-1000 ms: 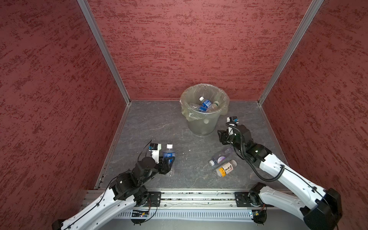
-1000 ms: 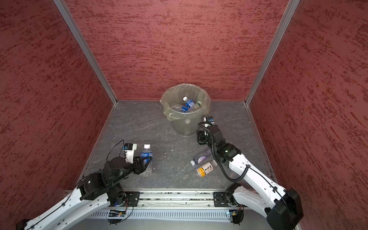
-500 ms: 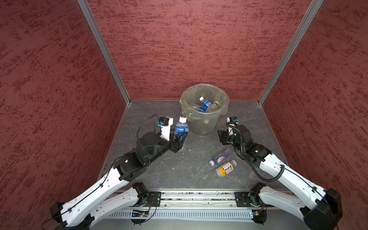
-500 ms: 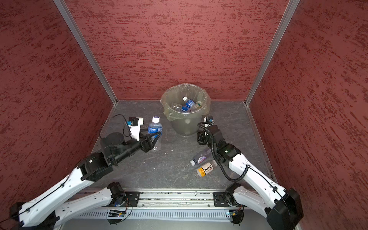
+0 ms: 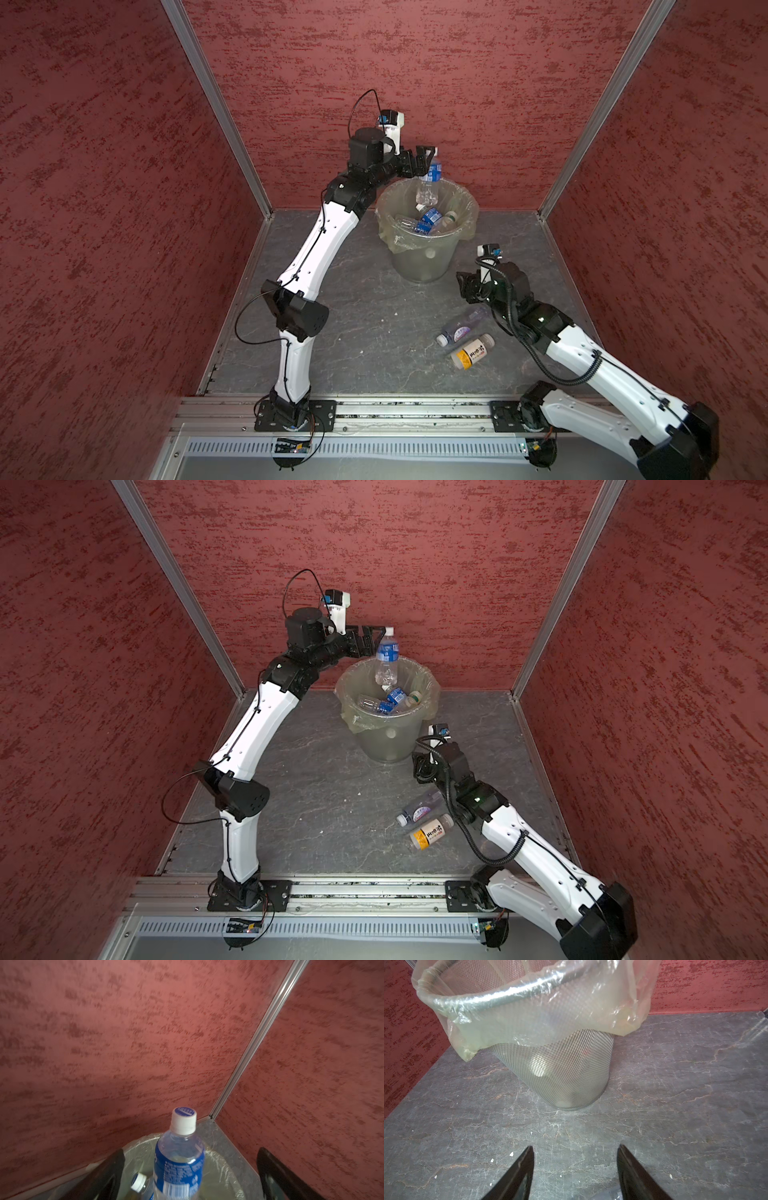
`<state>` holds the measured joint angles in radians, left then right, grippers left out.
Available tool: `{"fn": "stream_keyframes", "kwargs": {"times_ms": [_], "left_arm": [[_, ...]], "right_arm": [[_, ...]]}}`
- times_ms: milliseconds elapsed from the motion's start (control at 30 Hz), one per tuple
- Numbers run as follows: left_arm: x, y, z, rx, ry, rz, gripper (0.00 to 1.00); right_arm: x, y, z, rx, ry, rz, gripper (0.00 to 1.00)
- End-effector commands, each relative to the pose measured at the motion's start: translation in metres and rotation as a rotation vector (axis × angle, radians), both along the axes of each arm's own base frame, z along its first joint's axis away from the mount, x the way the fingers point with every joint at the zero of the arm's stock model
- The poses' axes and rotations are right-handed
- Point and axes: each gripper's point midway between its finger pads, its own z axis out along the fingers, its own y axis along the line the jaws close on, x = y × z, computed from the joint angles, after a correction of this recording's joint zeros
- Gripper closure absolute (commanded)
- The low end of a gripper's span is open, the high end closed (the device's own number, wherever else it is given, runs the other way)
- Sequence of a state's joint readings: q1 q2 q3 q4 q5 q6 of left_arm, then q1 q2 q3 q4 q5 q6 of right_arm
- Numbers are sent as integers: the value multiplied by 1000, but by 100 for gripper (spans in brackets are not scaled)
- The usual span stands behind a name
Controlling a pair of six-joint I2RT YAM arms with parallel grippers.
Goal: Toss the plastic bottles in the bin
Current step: 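Close the left gripper on the pink-capped bottle and lift it over the bin, then open the left gripper to drop the pink-capped bottle into the bin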
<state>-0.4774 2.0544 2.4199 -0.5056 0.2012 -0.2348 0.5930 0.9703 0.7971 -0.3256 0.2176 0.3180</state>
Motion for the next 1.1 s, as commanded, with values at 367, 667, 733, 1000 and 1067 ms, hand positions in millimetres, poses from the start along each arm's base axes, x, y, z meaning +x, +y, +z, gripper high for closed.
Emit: {"fn": "stream_keyframes", "kwargs": {"times_ms": [367,667,733,1000,1067], "left_arm": [[-79,34,10,-24,-15,-27,1],[-123,58,-28,-13,4,-8,1],[-133,62,-40,-5,13,-8,1],[-173,71,-90,33,59,-22,0],[-184,71,-102,37,70,-40,1]], "right_arm": [[-4,-10,-1,0,40,-58,20],[-17,-14,-44,-7,227,-106,14],[-21,-16,-54,-7,259,-123,14],[-32,-8,-74,43,344,-104,10],[-35,-7,-79,51,360,-104,10]]}}
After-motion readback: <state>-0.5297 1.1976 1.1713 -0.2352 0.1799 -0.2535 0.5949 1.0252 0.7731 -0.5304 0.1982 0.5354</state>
